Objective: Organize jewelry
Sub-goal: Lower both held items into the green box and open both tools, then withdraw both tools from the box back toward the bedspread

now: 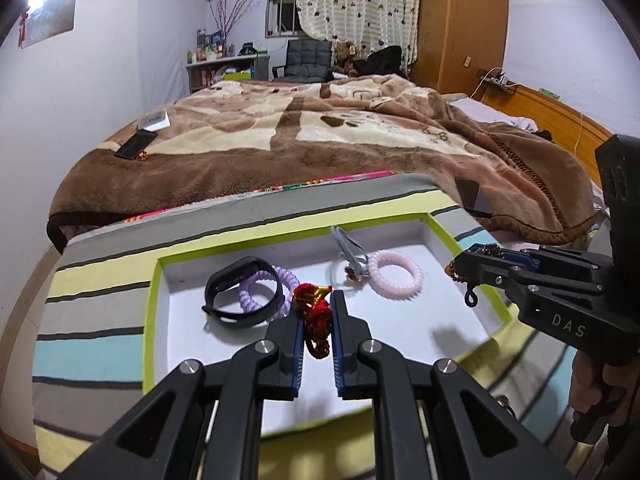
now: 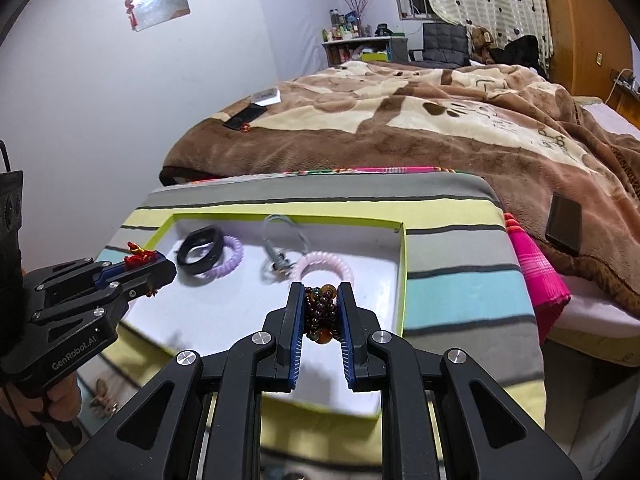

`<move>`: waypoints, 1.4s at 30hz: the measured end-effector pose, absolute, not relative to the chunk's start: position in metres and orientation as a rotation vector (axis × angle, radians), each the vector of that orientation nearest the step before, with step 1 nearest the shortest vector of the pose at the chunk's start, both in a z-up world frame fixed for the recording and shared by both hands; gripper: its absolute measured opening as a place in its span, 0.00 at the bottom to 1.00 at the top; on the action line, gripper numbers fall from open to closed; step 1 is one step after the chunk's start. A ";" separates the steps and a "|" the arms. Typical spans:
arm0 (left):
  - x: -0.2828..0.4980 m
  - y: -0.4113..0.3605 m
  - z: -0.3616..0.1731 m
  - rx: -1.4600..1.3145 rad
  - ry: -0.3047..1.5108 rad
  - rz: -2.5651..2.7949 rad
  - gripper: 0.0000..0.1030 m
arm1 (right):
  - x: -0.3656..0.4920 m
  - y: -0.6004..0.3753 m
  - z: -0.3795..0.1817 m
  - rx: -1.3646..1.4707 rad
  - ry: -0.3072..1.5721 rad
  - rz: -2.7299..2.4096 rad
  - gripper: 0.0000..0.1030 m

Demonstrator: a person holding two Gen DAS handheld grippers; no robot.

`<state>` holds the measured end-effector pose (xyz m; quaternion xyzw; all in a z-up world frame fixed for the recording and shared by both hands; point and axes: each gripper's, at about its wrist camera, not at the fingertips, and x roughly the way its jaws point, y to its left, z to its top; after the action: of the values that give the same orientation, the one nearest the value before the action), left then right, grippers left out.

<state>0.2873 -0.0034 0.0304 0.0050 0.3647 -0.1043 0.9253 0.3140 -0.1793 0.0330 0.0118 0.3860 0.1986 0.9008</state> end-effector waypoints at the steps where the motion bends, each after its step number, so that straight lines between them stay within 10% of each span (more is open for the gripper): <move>1: 0.293 -0.004 0.028 0.009 0.756 -0.214 0.12 | 0.319 -0.179 0.031 0.026 0.804 0.411 0.16; 42: 0.309 -0.005 0.015 -0.021 0.780 -0.213 0.35 | 0.336 -0.182 0.026 0.039 0.813 0.424 0.29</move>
<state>0.3089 -0.0053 0.0146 -0.0104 0.3794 -0.1034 0.9194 0.3359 -0.1817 0.0259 0.0187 0.3925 0.2045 0.8966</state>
